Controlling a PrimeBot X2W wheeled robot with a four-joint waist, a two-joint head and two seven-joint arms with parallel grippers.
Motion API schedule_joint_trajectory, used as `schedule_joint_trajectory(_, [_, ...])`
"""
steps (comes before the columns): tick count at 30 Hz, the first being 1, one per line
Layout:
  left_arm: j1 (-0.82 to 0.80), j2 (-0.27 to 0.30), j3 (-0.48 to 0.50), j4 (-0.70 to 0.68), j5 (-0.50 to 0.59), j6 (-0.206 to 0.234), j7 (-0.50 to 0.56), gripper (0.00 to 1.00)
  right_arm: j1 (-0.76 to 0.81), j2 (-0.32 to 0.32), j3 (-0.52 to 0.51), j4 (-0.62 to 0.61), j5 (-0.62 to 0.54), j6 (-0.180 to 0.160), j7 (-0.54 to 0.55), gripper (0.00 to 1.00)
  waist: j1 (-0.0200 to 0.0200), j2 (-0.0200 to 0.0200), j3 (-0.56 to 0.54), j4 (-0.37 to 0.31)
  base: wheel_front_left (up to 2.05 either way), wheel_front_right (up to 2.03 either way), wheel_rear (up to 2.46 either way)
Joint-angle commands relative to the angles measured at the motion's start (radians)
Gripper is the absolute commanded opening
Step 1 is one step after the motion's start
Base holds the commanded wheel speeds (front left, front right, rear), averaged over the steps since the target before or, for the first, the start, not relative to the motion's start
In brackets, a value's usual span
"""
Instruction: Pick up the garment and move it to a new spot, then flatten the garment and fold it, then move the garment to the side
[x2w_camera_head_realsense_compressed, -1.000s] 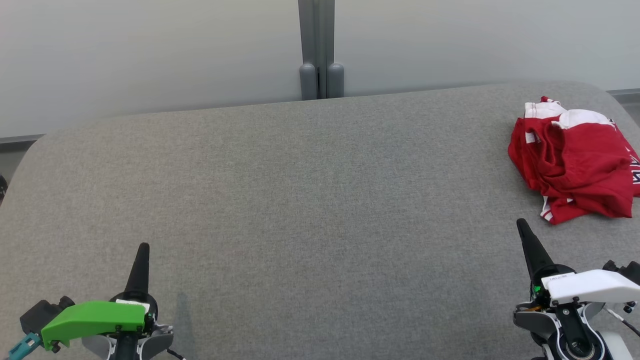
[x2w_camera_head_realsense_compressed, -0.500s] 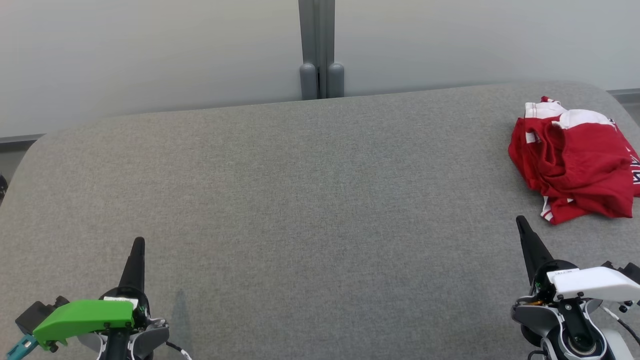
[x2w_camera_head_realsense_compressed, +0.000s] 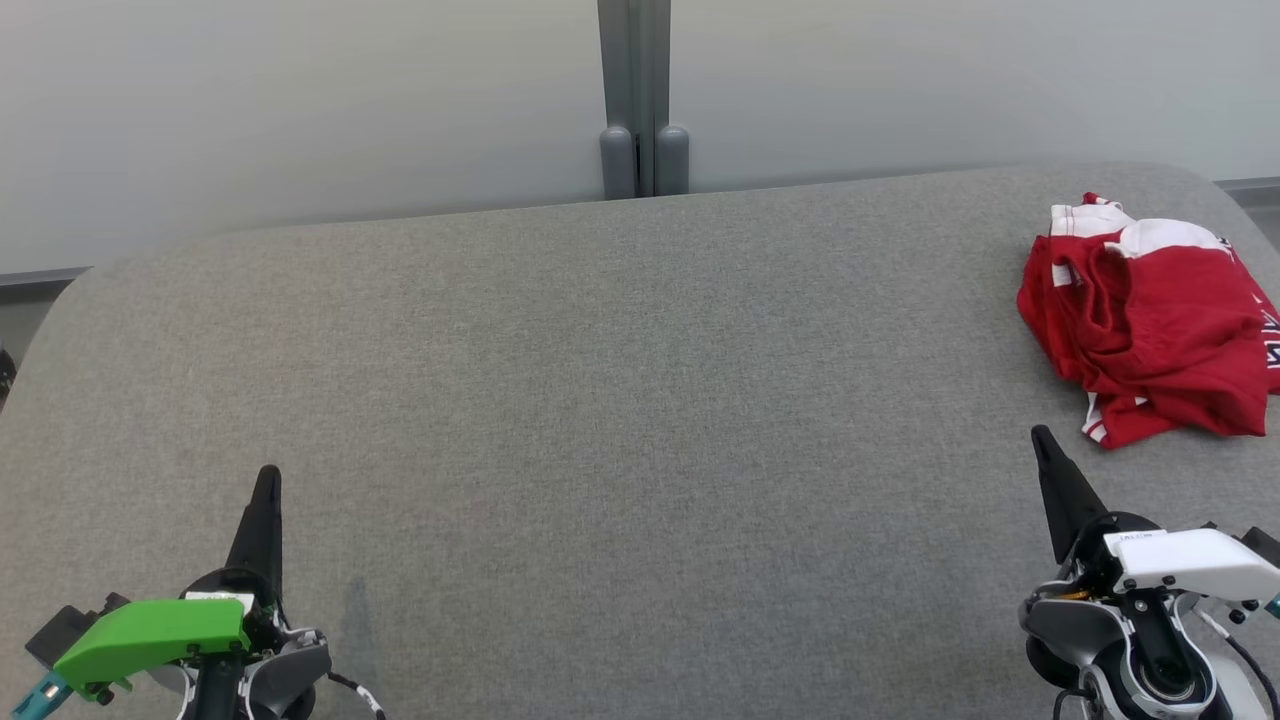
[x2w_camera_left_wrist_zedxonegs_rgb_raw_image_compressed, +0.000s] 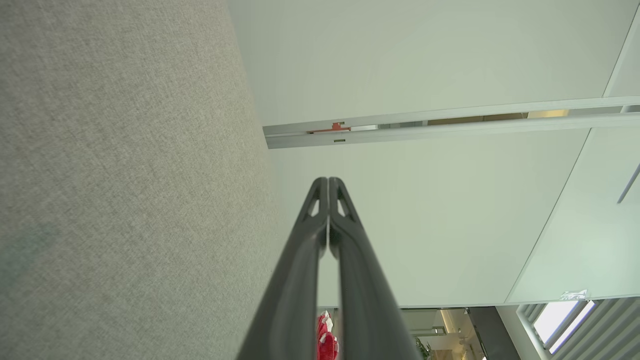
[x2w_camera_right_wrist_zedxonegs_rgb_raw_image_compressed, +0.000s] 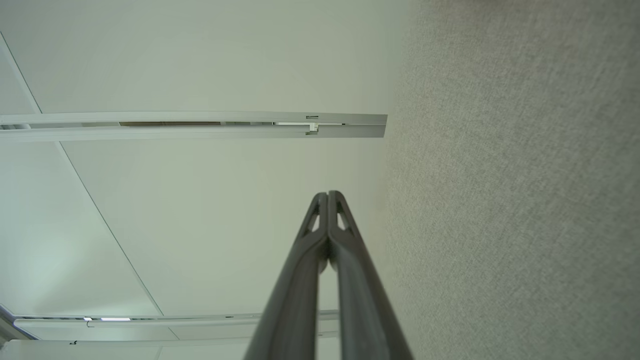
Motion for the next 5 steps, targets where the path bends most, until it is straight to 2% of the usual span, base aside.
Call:
schedule_joint_trajectory(1, [-0.019, -0.004, 0.008, 0.001, -0.023, -0.008, 0.006, 0.00, -0.017, 0.002, -0.004, 0.004, 0.020, 0.000, 0.006, 0.00, 0.0000, -0.0001, 0.000, 0.000, 0.00, 0.00, 0.00])
schedule_joint_trajectory(5, [-0.022, -0.006, 0.015, 0.002, -0.044, -0.014, 0.014, 0.00, -0.021, 0.004, -0.007, 0.011, 0.045, 0.000, 0.010, 0.00, 0.0000, -0.0001, 0.000, 0.000, 0.00, 0.00, 0.00])
